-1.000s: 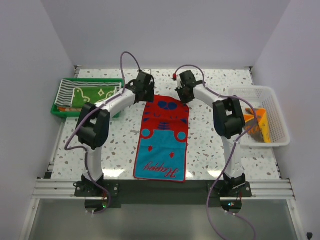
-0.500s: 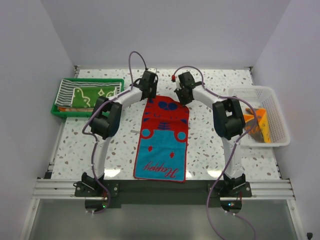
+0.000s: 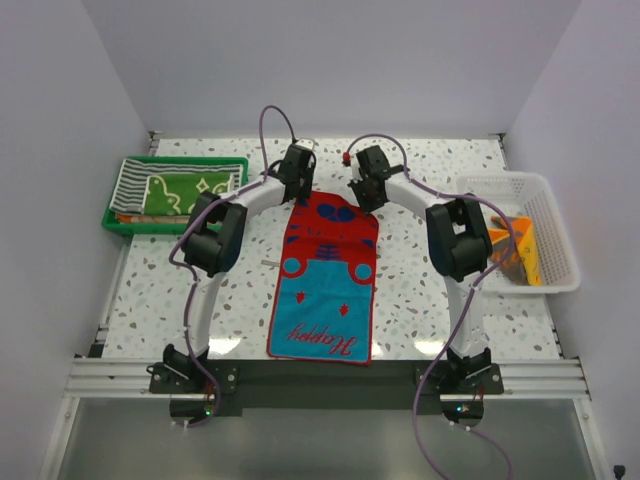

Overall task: Fold and stack the towels
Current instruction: Fold the towel

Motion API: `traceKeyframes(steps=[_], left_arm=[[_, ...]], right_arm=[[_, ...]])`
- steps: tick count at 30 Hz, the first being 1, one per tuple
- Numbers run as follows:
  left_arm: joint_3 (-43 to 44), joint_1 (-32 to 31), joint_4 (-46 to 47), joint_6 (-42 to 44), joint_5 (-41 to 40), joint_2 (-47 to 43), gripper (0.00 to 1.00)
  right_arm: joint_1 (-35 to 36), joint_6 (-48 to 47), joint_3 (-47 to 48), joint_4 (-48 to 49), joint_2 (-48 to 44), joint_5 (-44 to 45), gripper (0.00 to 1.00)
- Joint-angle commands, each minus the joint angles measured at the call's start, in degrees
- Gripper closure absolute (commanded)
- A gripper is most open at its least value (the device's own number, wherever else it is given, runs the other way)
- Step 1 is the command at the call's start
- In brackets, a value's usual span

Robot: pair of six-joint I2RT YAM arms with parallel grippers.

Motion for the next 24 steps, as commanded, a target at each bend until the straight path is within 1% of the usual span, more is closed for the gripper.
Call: traceKeyframes(steps=[1,5,8,11,13,16,18,20,21,23,24], left_arm=[[-1.6,0.4,3.1,0.8,2.2,-0.4,0.53],[-2.1,-0.1,2.1,1.0,2.8,0.2,0.52],[-1.8,-0.3,-0.6,-0.1,1.4,1.0,0.55],[-1.5,-0.4,-2.9,-0.9,1.5,2.0,0.55],[-0.4,-0.6,-6.7,-1.7,1.7,3.8,0.58],[-0.2,-0.7,-10.4,-3.1,0.9,4.8,0.67],[-1.6,-0.7,-11.3,-4.8,0.8,4.6,0.73],[-3.7,-0.7,-12.0,-6.2,1.2,4.1,0.77],[-4.1,-0.7,-12.0,-6.4,1.9,3.9,0.85],[-5.0,-0.7,-12.6,-7.0,2.0,3.9,0.92],[-5.1,-0.7,-12.7,-6.9,2.0,3.9,0.99]], right_arm=[[0.4,0.5,-1.2,-1.7,-0.9,0.2,1.00],[0.4,0.8,-1.0,-1.7,-0.8,0.3,1.00],[0.4,0.8,-0.9,-1.7,-0.9,0.3,1.00],[0.4,0.8,-1.1,-1.6,-1.0,0.3,1.00],[0.4,0.9,-1.0,-1.6,-0.9,0.3,1.00],[0.4,1.1,-1.0,-1.6,-0.9,0.0,1.00],[0.4,1.1,-0.8,-1.5,-0.9,0.0,1.00],[0.4,1.2,-0.4,-1.5,-0.8,-0.1,1.00],[0.4,1.3,-0.1,-1.5,-0.8,-0.2,1.00],[0.4,1.5,0.6,-1.5,-0.8,-0.5,1.00],[0.4,1.8,0.8,-1.4,-0.9,-0.6,1.00]])
